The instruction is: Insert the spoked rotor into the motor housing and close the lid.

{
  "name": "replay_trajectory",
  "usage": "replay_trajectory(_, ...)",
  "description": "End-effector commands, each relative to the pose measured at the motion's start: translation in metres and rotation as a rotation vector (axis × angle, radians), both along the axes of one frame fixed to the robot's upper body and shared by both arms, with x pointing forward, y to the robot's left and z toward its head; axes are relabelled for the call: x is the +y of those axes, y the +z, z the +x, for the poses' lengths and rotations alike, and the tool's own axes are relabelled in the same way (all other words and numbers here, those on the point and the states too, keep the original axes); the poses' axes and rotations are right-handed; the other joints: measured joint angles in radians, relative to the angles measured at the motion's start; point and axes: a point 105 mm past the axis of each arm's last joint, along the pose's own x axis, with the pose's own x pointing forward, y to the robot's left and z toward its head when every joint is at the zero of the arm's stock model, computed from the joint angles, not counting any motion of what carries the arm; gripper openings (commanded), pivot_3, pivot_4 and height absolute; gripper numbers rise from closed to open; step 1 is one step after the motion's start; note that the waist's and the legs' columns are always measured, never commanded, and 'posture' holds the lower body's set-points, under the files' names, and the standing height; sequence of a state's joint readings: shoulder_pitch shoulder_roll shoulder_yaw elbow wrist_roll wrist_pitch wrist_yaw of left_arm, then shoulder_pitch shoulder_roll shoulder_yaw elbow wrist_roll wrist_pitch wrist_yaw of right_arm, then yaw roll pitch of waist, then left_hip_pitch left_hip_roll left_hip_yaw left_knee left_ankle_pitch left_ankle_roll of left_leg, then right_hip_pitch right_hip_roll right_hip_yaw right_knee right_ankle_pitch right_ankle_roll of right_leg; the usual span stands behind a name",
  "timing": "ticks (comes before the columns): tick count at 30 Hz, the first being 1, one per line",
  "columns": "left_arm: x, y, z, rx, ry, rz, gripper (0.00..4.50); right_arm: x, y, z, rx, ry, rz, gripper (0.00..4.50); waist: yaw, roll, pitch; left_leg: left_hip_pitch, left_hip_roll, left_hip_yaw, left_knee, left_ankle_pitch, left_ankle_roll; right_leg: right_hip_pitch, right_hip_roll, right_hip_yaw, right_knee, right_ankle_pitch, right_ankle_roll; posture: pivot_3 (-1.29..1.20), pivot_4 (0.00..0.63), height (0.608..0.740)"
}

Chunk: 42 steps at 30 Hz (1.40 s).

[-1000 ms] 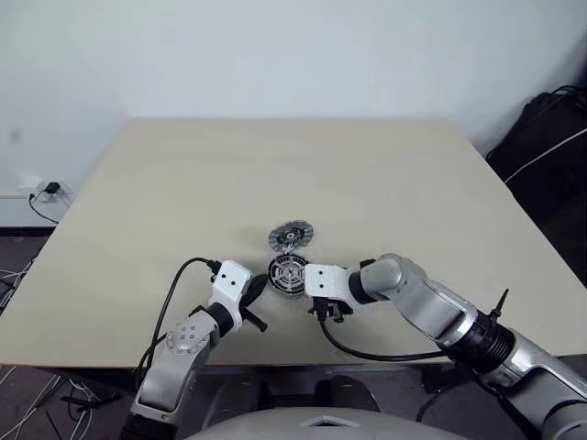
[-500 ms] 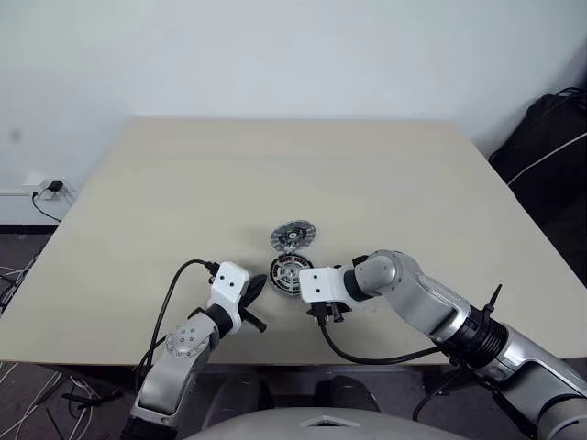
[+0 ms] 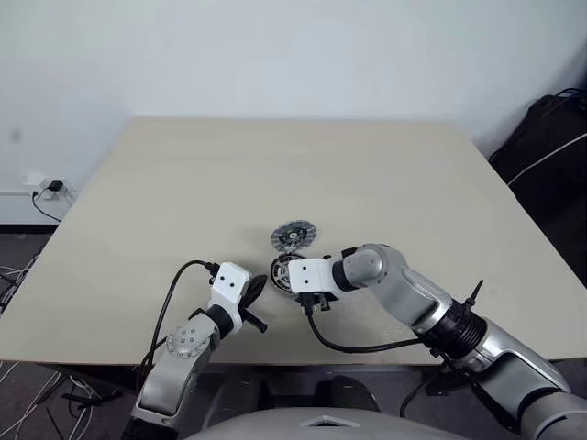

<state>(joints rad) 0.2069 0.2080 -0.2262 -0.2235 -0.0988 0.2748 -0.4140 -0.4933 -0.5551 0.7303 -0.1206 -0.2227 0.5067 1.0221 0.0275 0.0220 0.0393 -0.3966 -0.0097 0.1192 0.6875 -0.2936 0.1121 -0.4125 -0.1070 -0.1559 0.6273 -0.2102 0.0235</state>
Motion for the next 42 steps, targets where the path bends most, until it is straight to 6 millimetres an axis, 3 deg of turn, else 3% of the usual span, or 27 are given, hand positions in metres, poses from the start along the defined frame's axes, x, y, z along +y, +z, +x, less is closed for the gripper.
replay_trajectory(1, -0.001, 0.01, 0.003, -0.046, 0.003, -0.015, 0.0, 0.003, 0.006, 0.004, -0.031, 0.033, -0.006, 1.91, 0.0, 0.0, 0.0, 0.0, 0.0, 0.0, 0.0, 0.0, 0.0, 0.0, 0.0, 0.0, 0.0, 0.0, 0.0, 0.0, 0.0, 0.74)
replay_trajectory(7, 0.0, 0.01, 0.003, -0.047, 0.01, -0.016, 0.0, -0.005, 0.002, 0.0, -0.02, 0.075, -0.06, 1.91, 0.0, 0.0, 0.0, 0.0, 0.0, 0.0, 0.0, 0.0, 0.0, 0.0, 0.0, 0.0, 0.0, 0.0, 0.0, 0.0, 0.0, 0.74)
replay_trajectory(10, -0.002, 0.01, 0.004, -0.048, 0.012, -0.018, 0.0, -0.006, -0.002, -0.001, -0.024, 0.092, -0.083, 1.31, 0.0, 0.0, 0.0, 0.0, 0.0, 0.0, 0.0, 0.0, 0.0, 0.0, 0.0, 0.0, 0.0, 0.0, 0.0, 0.0, 0.0, 0.74)
replay_trajectory(14, -0.003, 0.01, 0.004, -0.049, 0.014, -0.023, 0.0, -0.004, -0.006, 0.004, -0.052, 0.079, -0.084, 0.08, -0.001, -0.002, -0.002, 0.0, 0.0, 0.0, 0.0, 0.0, 0.0, 0.001, 0.0, 0.0, 0.0, 0.0, 0.0, 0.0, 0.0, 0.74)
replay_trajectory(21, -0.002, 0.009, 0.004, -0.047, 0.016, -0.022, 0.0, -0.004, -0.008, 0.01, -0.083, 0.043, -0.07, 0.07, -0.015, -0.004, -0.003, 0.002, 0.001, 0.0, 0.0, 0.003, -0.005, 0.001, 0.0, 0.0, 0.001, 0.001, 0.0, 0.0, 0.0, 0.74)
replay_trajectory(26, -0.003, 0.009, 0.004, -0.047, 0.009, -0.021, 0.0, -0.004, 0.004, 0.011, -0.075, -0.023, 0.018, 0.07, -0.013, -0.004, -0.003, 0.002, 0.001, 0.0, 0.0, 0.005, -0.008, 0.001, 0.0, 0.0, 0.002, 0.003, -0.001, 0.0, 0.0, 0.74)
replay_trajectory(30, -0.006, 0.008, 0.004, -0.043, 0.0, -0.024, 0.0, -0.01, 0.02, 0.013, -0.078, -0.129, 0.109, 0.07, -0.005, -0.004, -0.003, 0.0, 0.001, -0.001, 0.0, 0.004, -0.007, 0.0, 0.0, 0.0, 0.002, 0.003, -0.002, 0.0, 0.0, 0.74)
replay_trajectory(35, -0.007, 0.007, 0.004, -0.039, -0.008, -0.027, 0.0, -0.024, 0.034, 0.001, 0.002, -0.294, 0.209, 0.07, 0.001, -0.004, -0.003, -0.002, 0.001, -0.001, 0.0, 0.002, -0.004, -0.002, 0.0, 0.0, 0.001, 0.006, -0.008, 0.0, 0.0, 0.74)
replay_trajectory(42, -0.007, 0.006, 0.002, -0.031, -0.015, -0.025, 0.0, -0.039, 0.038, -0.019, 0.21, -0.615, 0.278, 0.07, 0.003, -0.004, -0.003, -0.003, 0.001, -0.001, 0.0, 0.002, -0.003, -0.003, 0.0, -0.001, 0.0, 0.003, -0.005, 0.0, 0.0, 0.74)
